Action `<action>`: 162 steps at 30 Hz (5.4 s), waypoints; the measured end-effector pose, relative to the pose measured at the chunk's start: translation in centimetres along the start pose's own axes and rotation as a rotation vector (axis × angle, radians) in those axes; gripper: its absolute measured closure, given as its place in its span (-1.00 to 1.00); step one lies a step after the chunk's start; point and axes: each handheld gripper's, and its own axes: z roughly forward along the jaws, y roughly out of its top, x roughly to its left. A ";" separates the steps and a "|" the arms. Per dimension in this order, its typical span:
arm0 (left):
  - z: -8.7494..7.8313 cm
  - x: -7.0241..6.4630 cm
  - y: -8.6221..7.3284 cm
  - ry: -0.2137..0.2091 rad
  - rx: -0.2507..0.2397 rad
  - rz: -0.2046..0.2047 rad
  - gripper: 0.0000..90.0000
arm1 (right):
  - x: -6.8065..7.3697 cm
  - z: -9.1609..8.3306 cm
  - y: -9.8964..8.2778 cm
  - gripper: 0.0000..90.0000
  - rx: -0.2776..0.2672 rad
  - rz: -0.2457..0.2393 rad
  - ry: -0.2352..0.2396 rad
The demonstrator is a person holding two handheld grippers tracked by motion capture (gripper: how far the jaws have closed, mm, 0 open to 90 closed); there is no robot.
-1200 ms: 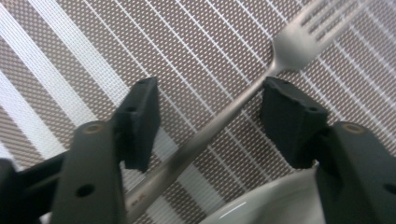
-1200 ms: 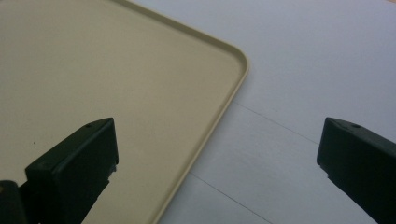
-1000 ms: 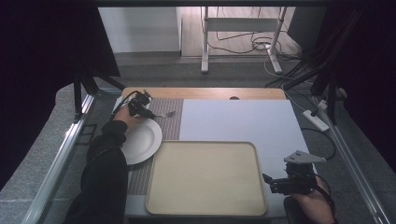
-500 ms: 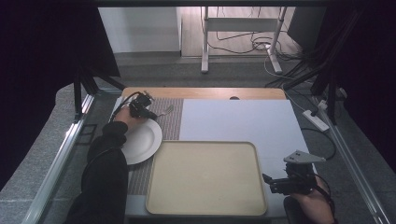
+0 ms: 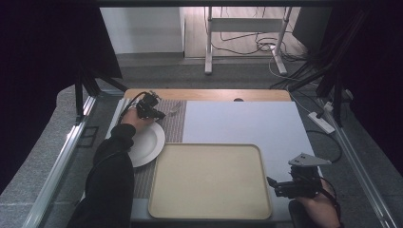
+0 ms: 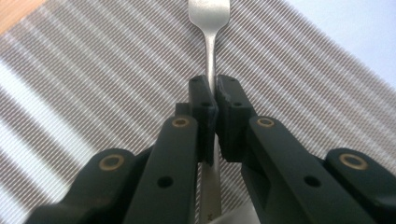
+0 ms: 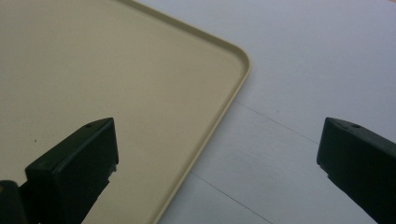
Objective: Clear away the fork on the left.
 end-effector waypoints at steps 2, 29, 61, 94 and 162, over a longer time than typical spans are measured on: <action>0.1 -0.6 0.5 -0.011 -0.008 0.011 0.90 | 0.0 0.0 0.0 -1.00 -0.001 -0.001 0.000; -1.2 -10.1 3.5 -0.100 -0.038 0.118 0.90 | 0.0 -0.1 0.0 -1.00 -0.004 -0.009 0.001; -5.4 -19.9 -3.6 -0.147 -0.003 0.090 0.89 | 0.1 -0.2 -0.1 -1.00 -0.021 -0.013 0.005; -2.7 -24.3 -8.2 -0.140 0.178 0.022 0.74 | 0.4 0.0 0.1 -1.00 -0.011 -0.047 0.007; -4.1 -18.1 -8.4 -0.085 0.094 -0.111 0.78 | 0.5 0.0 0.1 -1.00 -0.002 -0.059 0.007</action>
